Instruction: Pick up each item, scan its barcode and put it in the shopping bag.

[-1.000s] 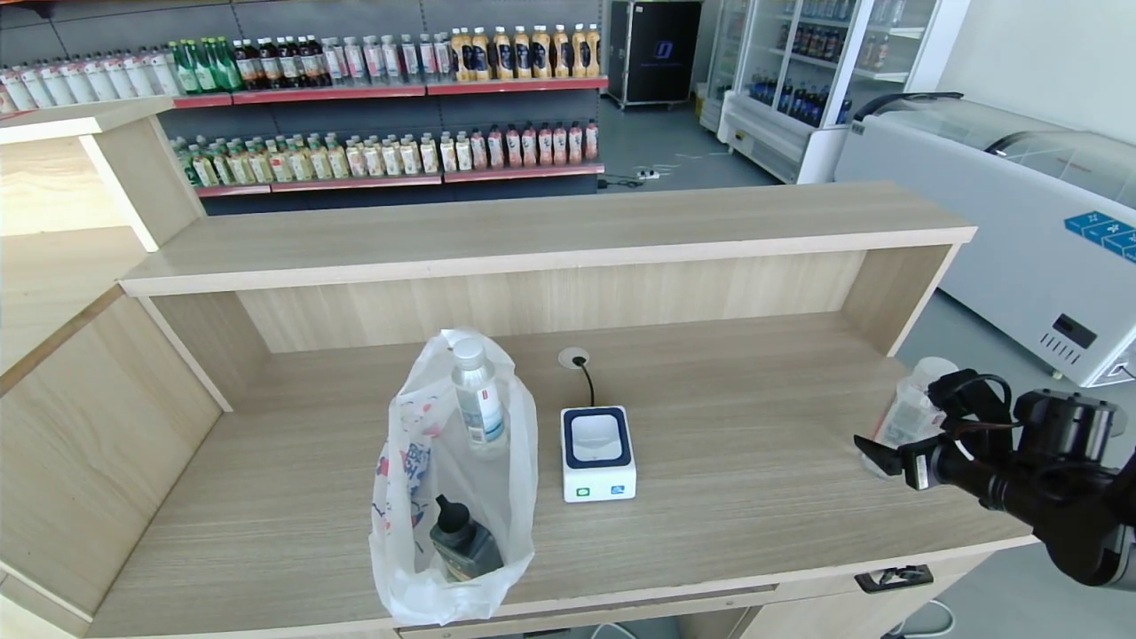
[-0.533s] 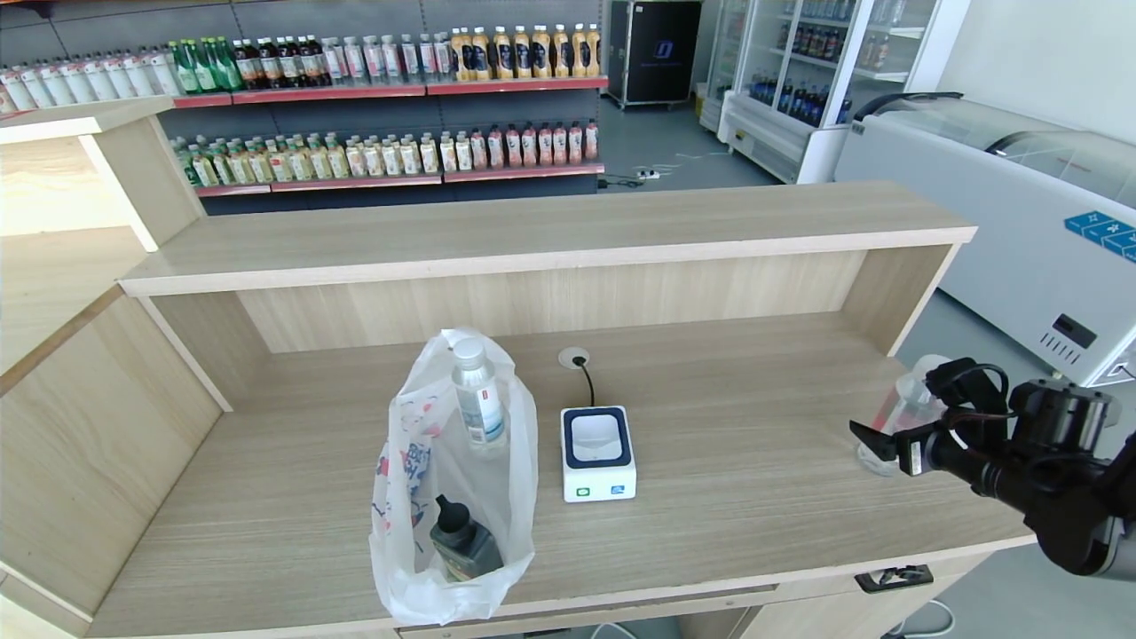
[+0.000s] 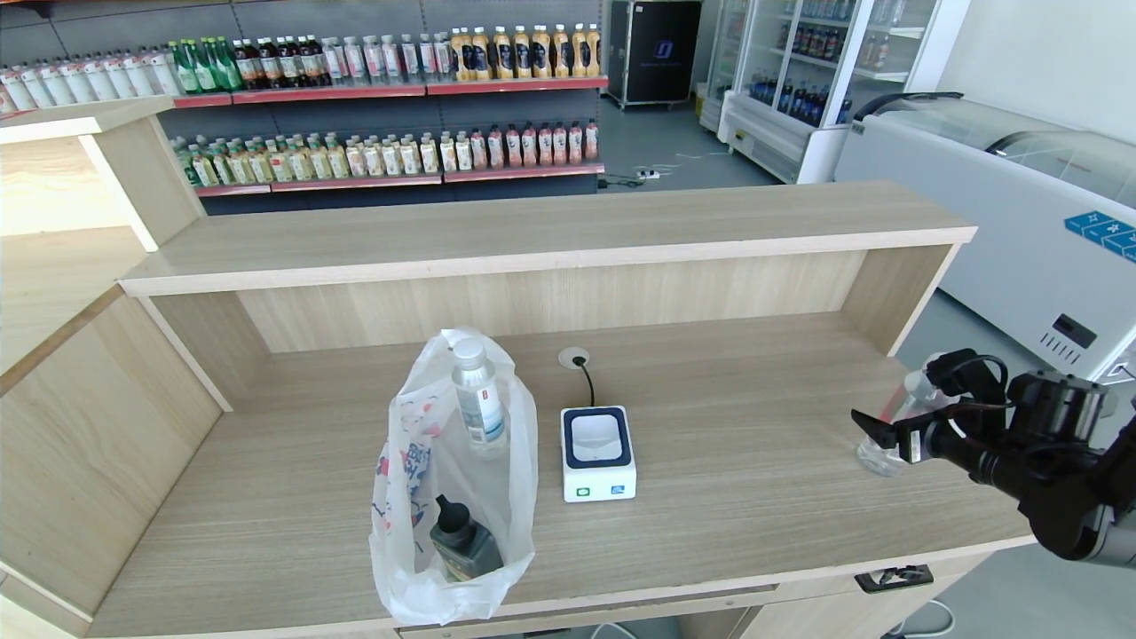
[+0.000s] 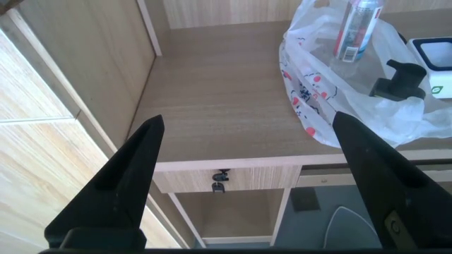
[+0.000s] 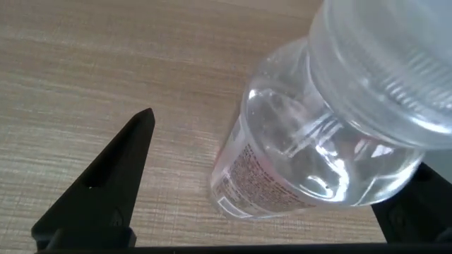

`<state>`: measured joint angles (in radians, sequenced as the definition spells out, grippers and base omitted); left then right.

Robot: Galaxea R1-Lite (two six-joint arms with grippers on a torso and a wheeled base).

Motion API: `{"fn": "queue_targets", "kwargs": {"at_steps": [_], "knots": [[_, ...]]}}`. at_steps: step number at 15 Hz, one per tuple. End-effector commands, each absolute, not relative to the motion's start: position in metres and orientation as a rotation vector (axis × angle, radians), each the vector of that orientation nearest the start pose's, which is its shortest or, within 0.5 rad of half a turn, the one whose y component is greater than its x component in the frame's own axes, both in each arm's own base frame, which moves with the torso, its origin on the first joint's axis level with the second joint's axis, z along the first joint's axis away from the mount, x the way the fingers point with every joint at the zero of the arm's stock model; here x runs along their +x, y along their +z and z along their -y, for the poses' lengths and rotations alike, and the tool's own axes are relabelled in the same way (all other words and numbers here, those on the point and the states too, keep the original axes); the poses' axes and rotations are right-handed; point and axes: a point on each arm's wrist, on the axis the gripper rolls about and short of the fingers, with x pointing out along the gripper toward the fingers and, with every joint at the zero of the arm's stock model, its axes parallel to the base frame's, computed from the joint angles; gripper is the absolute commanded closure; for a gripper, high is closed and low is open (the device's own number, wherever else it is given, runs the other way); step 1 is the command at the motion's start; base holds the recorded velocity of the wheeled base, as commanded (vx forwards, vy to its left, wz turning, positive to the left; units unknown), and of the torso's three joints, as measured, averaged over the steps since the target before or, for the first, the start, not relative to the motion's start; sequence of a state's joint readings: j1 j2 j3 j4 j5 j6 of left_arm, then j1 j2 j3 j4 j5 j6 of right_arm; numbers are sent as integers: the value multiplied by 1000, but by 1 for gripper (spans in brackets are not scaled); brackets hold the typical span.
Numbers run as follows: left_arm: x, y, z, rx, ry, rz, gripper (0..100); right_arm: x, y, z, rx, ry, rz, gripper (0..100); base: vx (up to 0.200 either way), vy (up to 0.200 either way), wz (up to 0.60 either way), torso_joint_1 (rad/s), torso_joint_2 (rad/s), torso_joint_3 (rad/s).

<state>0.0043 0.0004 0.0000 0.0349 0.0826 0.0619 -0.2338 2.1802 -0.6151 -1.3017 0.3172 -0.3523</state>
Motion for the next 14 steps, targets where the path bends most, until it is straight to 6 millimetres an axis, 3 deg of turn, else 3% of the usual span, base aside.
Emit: {"fn": "queue_targets", "kwargs": {"at_steps": [1,9,10,14], "knots": [[-23,72,-2,63,86,-38,0,344,39,74,-275,129,-243,0,0,0,0,0,0,0],[-23,72,-2,63,86,-38,0,358,39,68,-261,161,-211,0,0,0,0,0,0,0],[-23,72,-2,63,86,-38,0,357,39,68,-261,162,-212,100,0,0,0,0,0,0],[-23,72,-2,63,86,-38,0,357,40,66,-263,175,-201,100,0,0,0,0,0,0]]}}
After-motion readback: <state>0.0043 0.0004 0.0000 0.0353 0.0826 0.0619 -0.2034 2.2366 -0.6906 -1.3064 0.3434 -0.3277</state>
